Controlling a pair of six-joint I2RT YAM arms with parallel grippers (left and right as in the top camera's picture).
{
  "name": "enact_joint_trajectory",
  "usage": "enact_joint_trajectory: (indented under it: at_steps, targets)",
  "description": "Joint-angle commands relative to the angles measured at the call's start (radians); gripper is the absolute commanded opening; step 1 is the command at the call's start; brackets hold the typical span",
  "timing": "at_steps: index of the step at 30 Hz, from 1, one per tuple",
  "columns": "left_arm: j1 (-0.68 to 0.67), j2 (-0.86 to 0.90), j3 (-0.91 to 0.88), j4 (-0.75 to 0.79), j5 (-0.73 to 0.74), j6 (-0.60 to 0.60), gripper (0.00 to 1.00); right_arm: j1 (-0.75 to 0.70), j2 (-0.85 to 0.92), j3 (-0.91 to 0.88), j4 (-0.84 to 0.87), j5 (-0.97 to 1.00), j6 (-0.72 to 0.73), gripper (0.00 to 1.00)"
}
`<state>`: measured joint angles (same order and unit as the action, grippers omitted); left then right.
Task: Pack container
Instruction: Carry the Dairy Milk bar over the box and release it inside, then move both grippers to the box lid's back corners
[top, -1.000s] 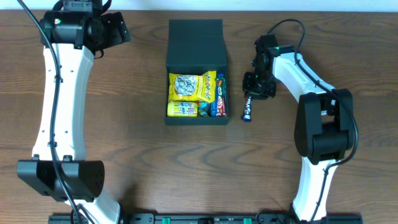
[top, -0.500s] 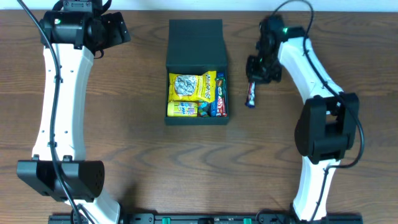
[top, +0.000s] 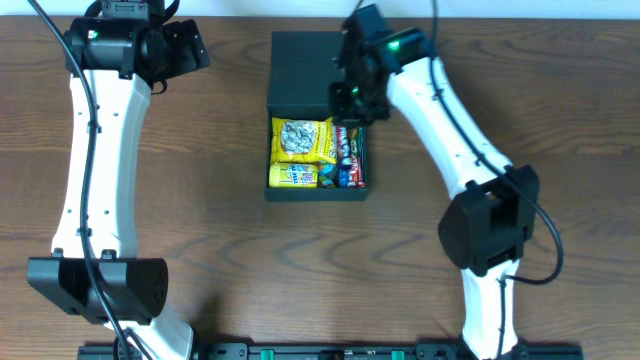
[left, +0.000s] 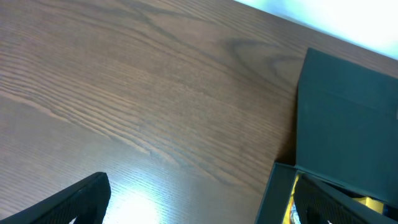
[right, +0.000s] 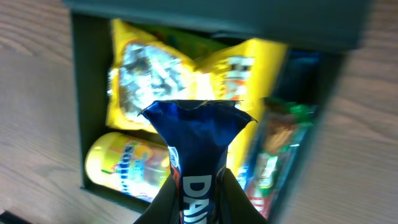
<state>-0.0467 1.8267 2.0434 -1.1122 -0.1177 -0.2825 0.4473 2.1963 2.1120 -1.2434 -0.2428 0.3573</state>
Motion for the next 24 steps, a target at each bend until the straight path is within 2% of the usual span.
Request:
enact_joint_trajectory:
  at_steps: [1,5,7,8,9,12,16,17,19,20,21,22,23,24]
  targets:
    - [0.002,0.001,0.0,-0.006,0.026,0.017,0.95,0.006,0.003,-0.001,0.002,0.076,0.065,0.07]
    - [0.002,0.001,0.0,-0.005,0.061,0.017,0.95,0.006,0.006,-0.001,0.01,0.087,0.099,0.05]
    - [0.002,0.001,0.0,-0.006,0.064,0.017,0.95,0.005,0.007,-0.001,0.008,0.094,0.104,0.09]
    - [0.002,0.001,0.0,-0.006,0.064,0.017,0.95,0.005,0.008,-0.001,0.006,0.093,0.106,0.2]
    - [0.002,0.001,0.0,-0.005,0.065,0.017,0.95,0.006,0.008,-0.001,0.004,0.093,0.106,0.46]
    - [0.002,0.001,0.0,0.003,0.068,0.017,0.95,0.005,0.008,-0.001,0.002,0.093,0.106,0.99]
    - [0.002,0.001,0.0,0.016,0.074,0.018,0.98,-0.028,0.006,0.008,-0.001,0.077,0.106,0.99]
    - [0.001,0.001,0.0,0.021,0.074,0.018,0.94,-0.04,0.006,0.009,0.004,0.074,0.103,0.99]
    - [0.001,0.001,0.0,0.034,0.074,0.018,0.63,-0.069,0.006,0.009,0.031,0.034,0.056,0.99]
    - [0.001,0.001,0.0,0.04,0.074,0.018,0.38,-0.084,0.006,0.009,0.045,0.012,0.031,0.99]
    - [0.001,0.001,0.0,0.045,0.074,0.017,0.1,-0.106,0.006,0.009,0.064,-0.007,-0.01,0.84]
    - [0.001,0.002,-0.001,0.049,0.074,0.016,0.06,-0.121,0.006,0.009,0.077,-0.009,-0.032,0.59]
    - [0.001,0.004,-0.005,0.066,0.074,0.014,0.06,-0.136,0.006,0.009,0.089,-0.007,-0.049,0.19]
    - [0.001,0.01,-0.014,0.089,0.074,-0.003,0.06,-0.158,0.007,0.008,0.104,0.001,-0.051,0.01]
